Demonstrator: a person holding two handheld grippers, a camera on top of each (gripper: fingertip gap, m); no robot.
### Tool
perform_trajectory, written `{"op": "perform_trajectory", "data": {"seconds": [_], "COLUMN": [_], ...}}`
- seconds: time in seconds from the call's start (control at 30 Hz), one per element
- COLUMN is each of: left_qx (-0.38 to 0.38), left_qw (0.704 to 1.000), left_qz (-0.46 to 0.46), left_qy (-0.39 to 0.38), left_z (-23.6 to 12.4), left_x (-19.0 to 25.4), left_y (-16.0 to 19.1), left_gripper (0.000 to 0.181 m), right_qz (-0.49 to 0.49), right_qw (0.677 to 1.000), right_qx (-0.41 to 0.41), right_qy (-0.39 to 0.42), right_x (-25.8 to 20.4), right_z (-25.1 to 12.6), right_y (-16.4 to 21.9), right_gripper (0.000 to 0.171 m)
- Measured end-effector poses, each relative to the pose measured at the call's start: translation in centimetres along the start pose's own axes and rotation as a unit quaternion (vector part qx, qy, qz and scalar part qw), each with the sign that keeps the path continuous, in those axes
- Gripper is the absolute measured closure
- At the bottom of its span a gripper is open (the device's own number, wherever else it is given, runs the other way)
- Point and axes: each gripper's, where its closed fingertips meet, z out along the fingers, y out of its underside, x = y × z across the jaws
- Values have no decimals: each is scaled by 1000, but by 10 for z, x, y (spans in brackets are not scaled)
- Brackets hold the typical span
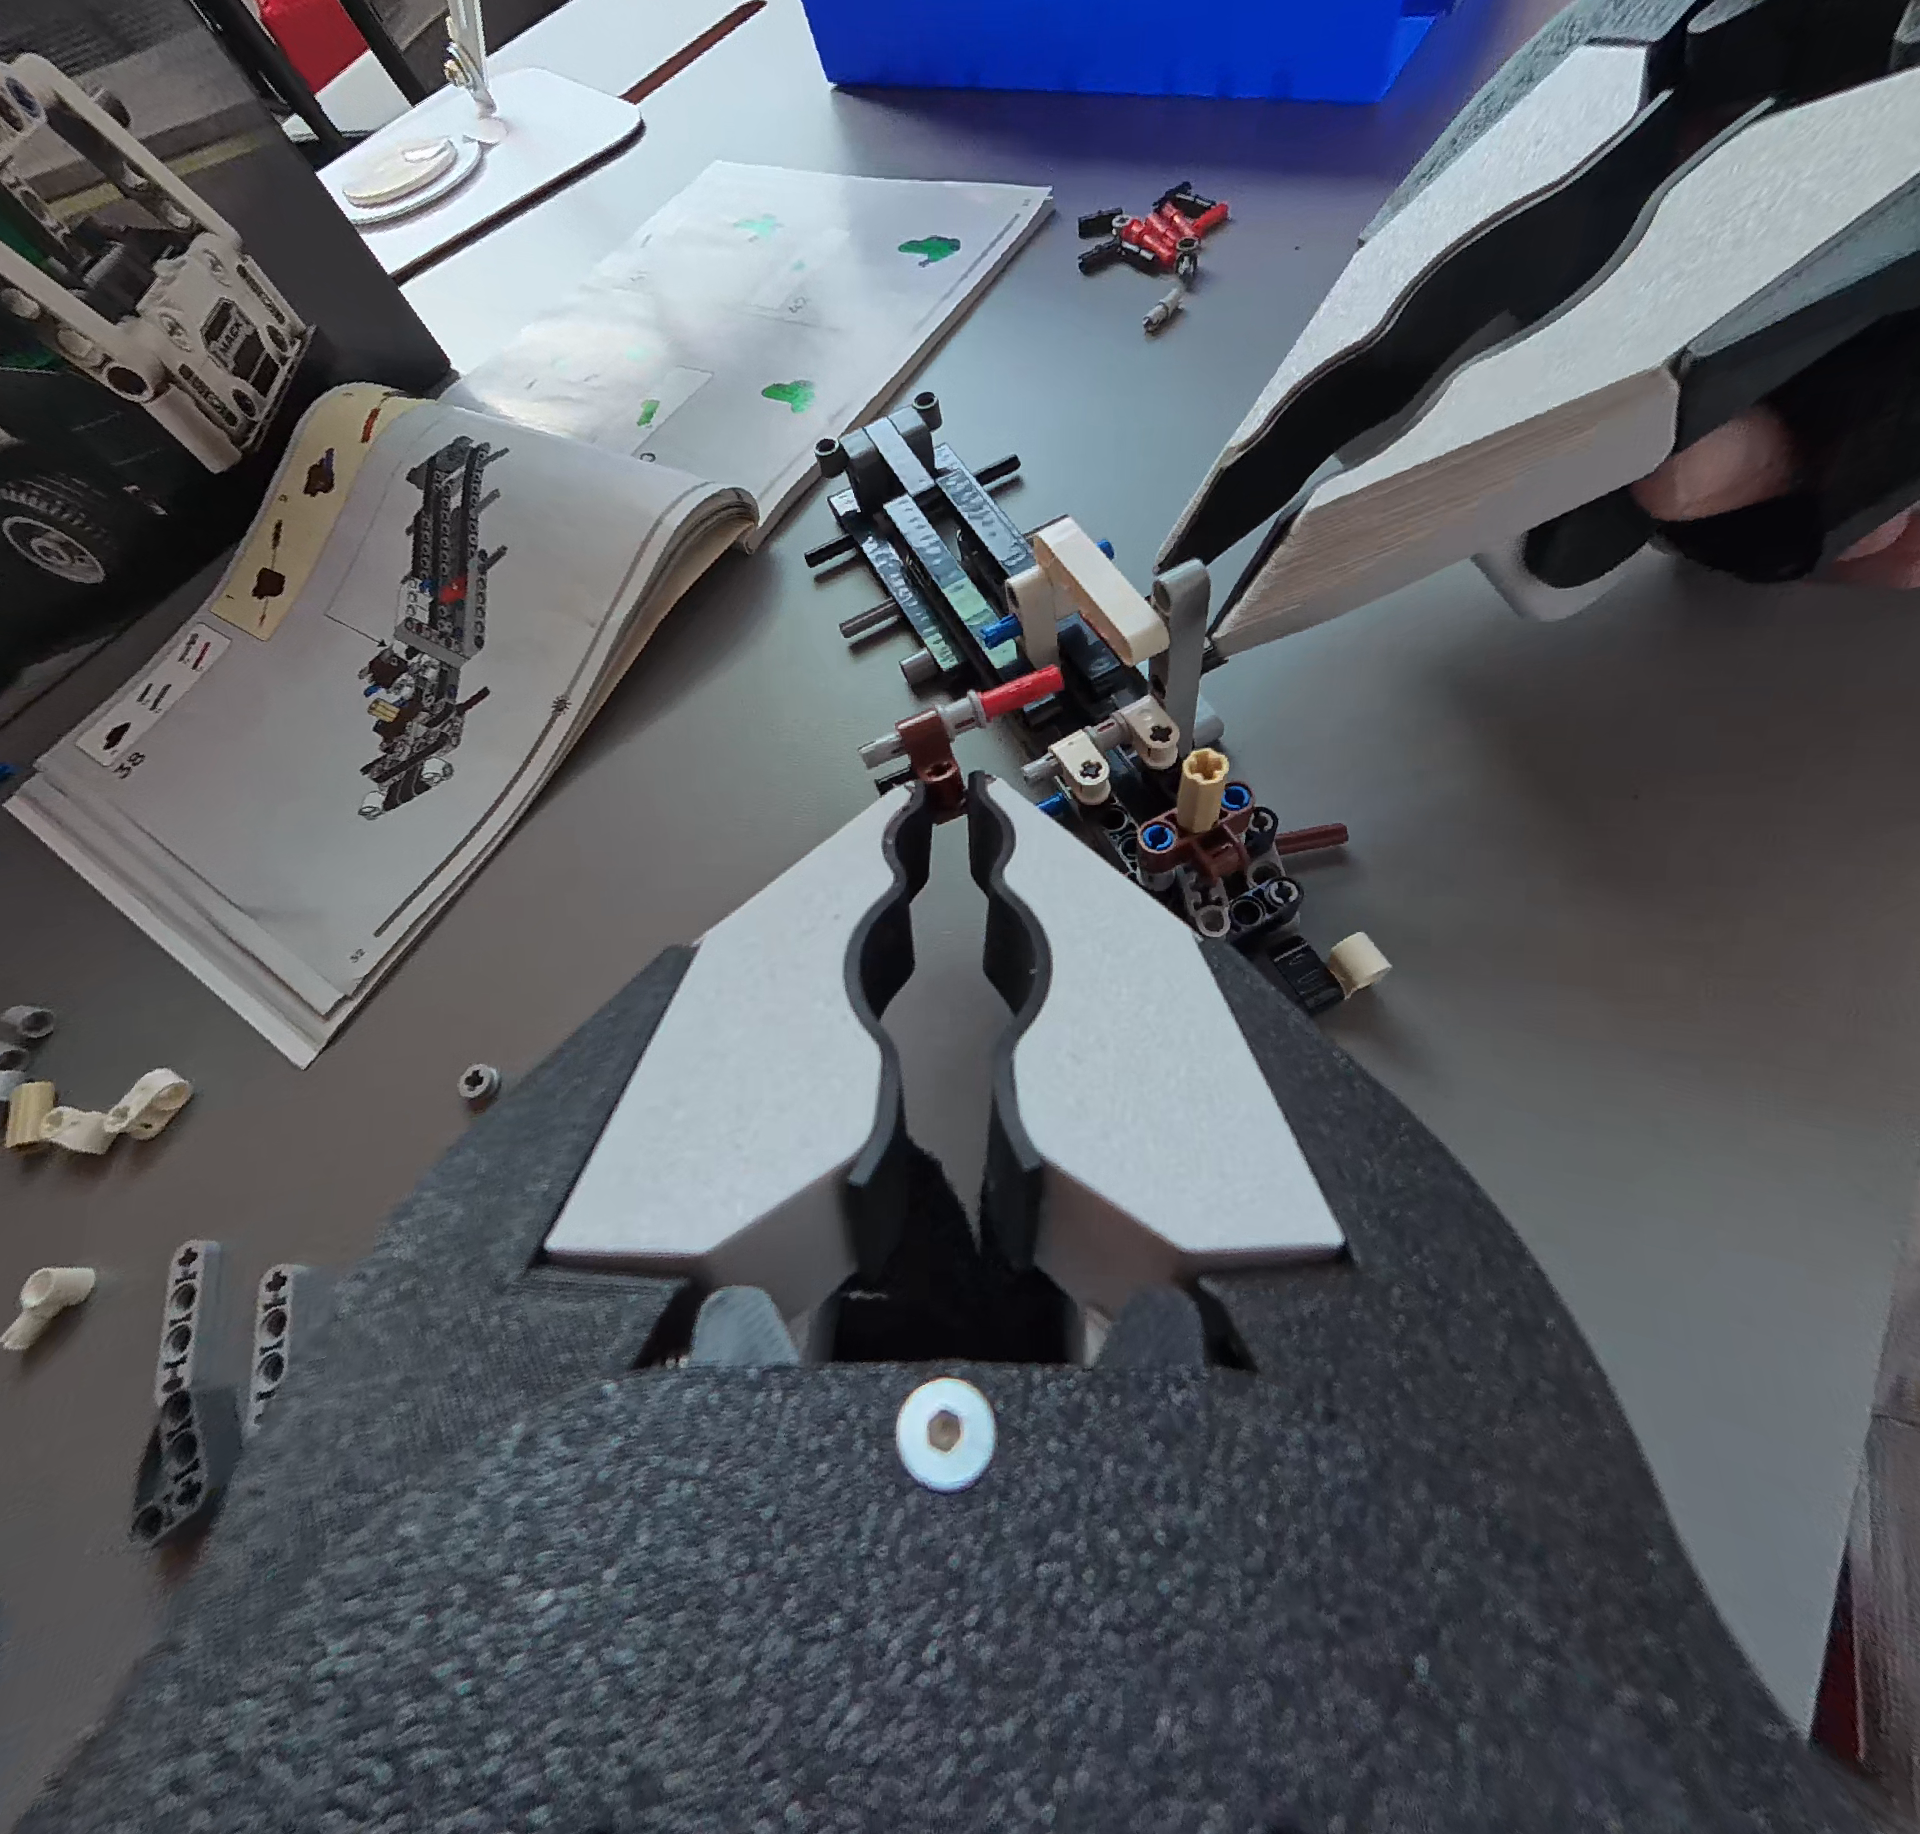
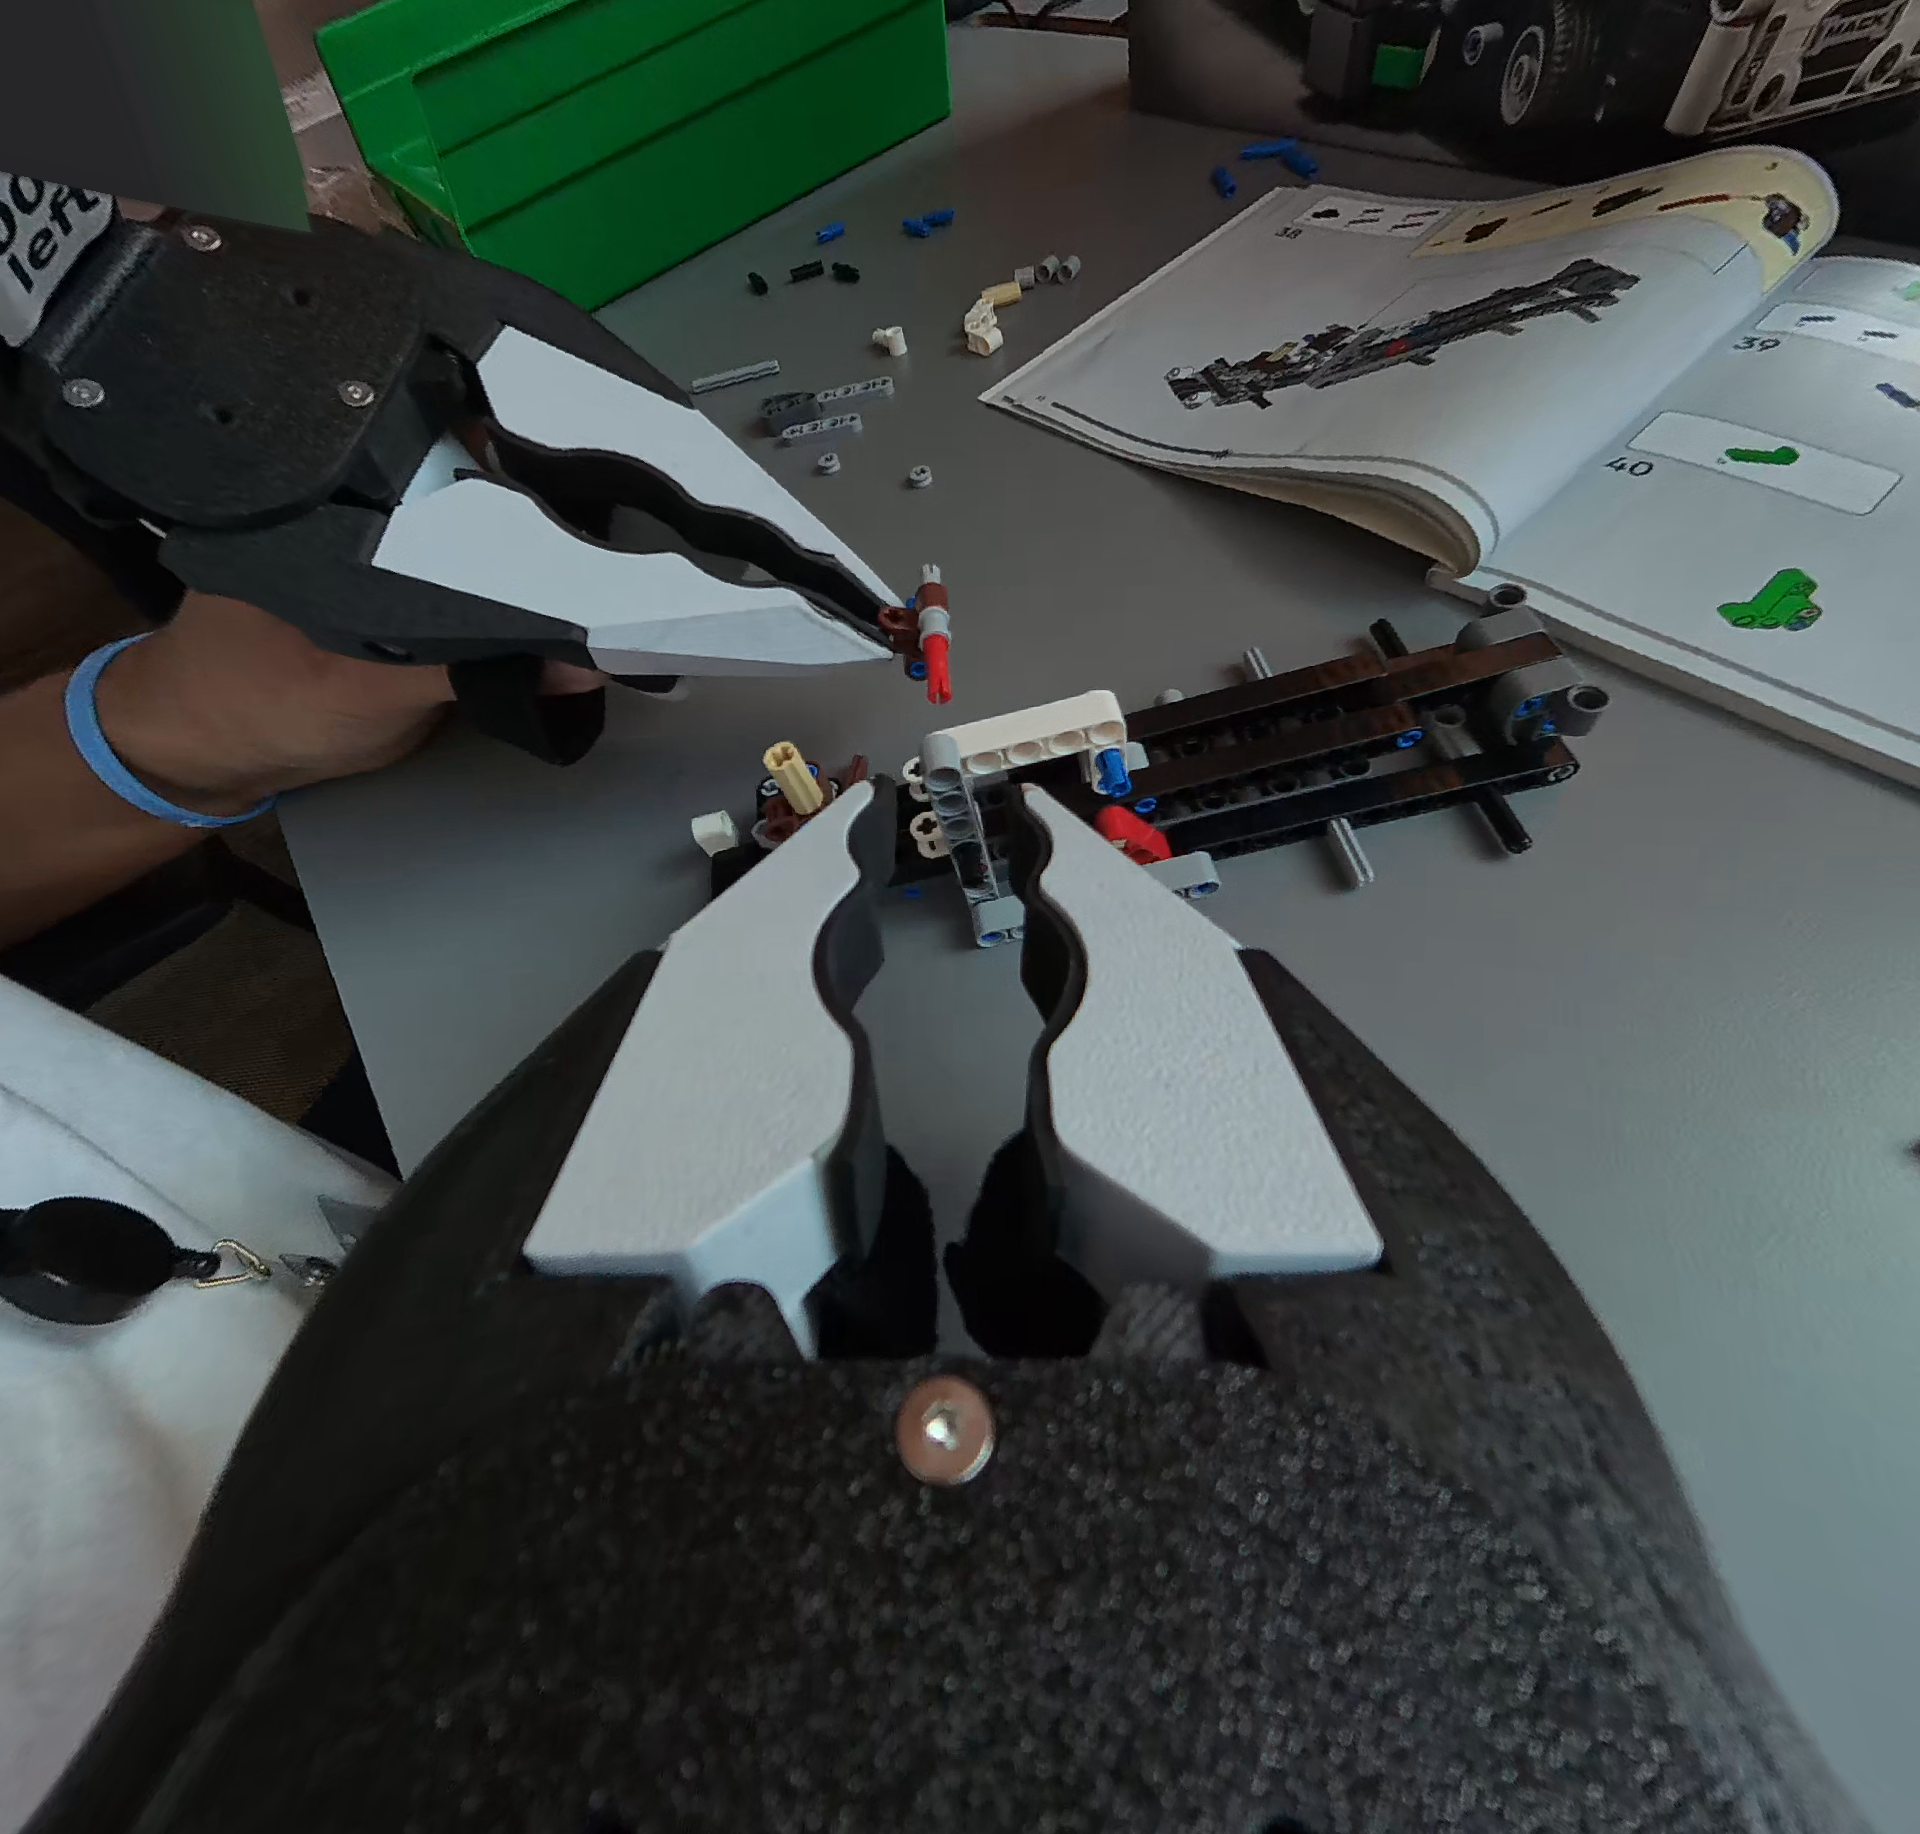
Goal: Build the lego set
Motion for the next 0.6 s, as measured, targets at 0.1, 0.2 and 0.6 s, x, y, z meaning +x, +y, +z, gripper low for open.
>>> {"op": "perform_trajectory", "data": {"seconds": [0.1,0.2,0.6], "left_qx": [4,1,6], "left_qw": [1000,1000,1000], "left_qz": [-6,-5,5], "left_qy": [1,5,7], "left_z": [-1,0,1], "left_x": [-1,0,2], "left_y": [-1,0,-2], "left_gripper": [176,176,176], "right_qz": [-5,-13,-12], "right_qw": [1000,1000,1000], "right_qx": [0,-6,-3], "right_qy": [8,25,15], "right_x": [1,3,1], "right_z": [0,1,3], "right_y": [0,1,0], "right_gripper": [151,150,150]}}
